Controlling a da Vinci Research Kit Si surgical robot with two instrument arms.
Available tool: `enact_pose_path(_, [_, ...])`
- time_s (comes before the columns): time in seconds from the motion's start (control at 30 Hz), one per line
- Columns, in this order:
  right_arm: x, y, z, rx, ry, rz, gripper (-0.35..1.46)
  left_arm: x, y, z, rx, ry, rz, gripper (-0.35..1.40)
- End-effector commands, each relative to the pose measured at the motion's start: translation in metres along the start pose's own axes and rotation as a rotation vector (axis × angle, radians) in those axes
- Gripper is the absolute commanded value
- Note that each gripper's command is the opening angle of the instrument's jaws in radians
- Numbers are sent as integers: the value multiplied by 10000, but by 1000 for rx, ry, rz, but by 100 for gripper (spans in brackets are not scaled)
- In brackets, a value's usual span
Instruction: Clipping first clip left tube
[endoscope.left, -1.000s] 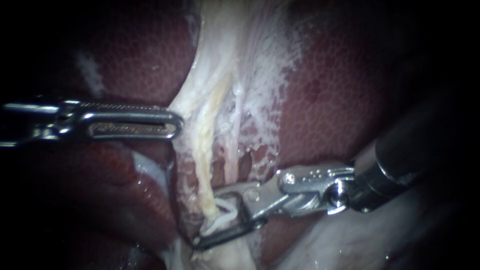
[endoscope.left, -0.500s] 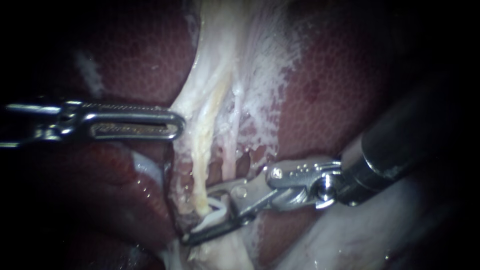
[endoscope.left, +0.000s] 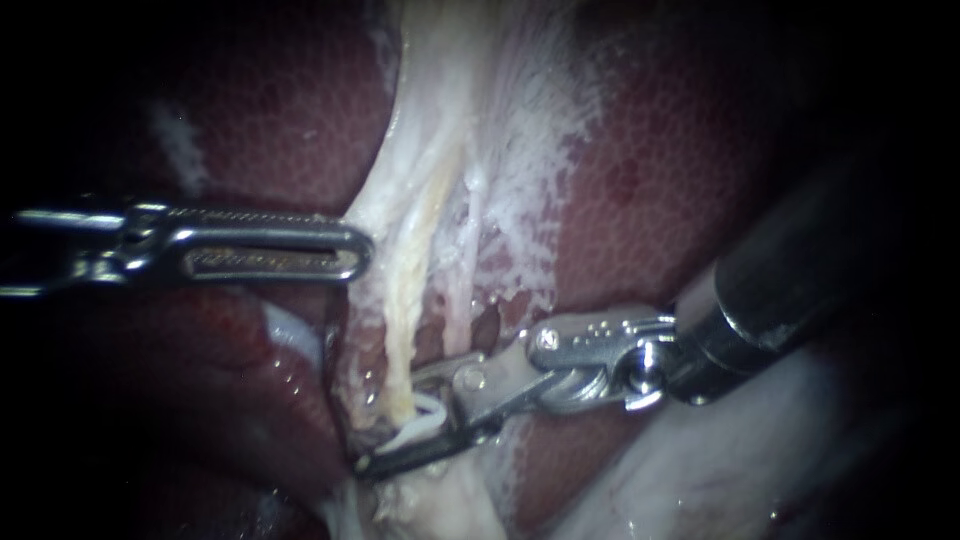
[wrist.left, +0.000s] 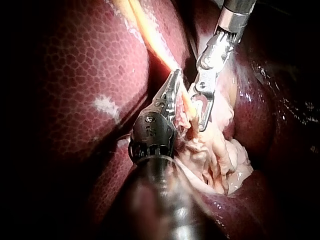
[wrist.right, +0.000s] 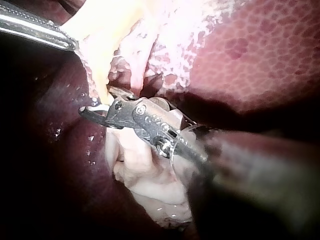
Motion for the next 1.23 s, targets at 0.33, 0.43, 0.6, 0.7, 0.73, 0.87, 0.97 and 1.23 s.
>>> enact_pose_path(0.33, [6,4,-18,-13,8,5,-35,0,2,1,1,0,1,-35])
enact_pose_path(0.43, [11,6,-26,-25,8,11,-35,0,2,1,1,0,1,-35])
enact_pose_path(0.6, [12,6,-27,-27,3,12,-35,1,2,1,1,0,1,-35])
enact_pose_path(0.7, [12,6,-27,-27,2,12,-35,1,2,1,1,0,1,-35])
enact_pose_path(0.73, [12,6,-27,-27,2,12,-35,1,2,1,1,0,1,-35])
enact_pose_path(0.87, [12,6,-27,-26,2,12,-35,1,2,1,1,0,1,-35])
enact_pose_path(0.97, [12,6,-27,-26,2,12,-35,1,2,1,1,0,1,-35])
enact_pose_path(1.23, [10,5,-26,-26,1,11,-35,0,2,2,1,0,1,-35])
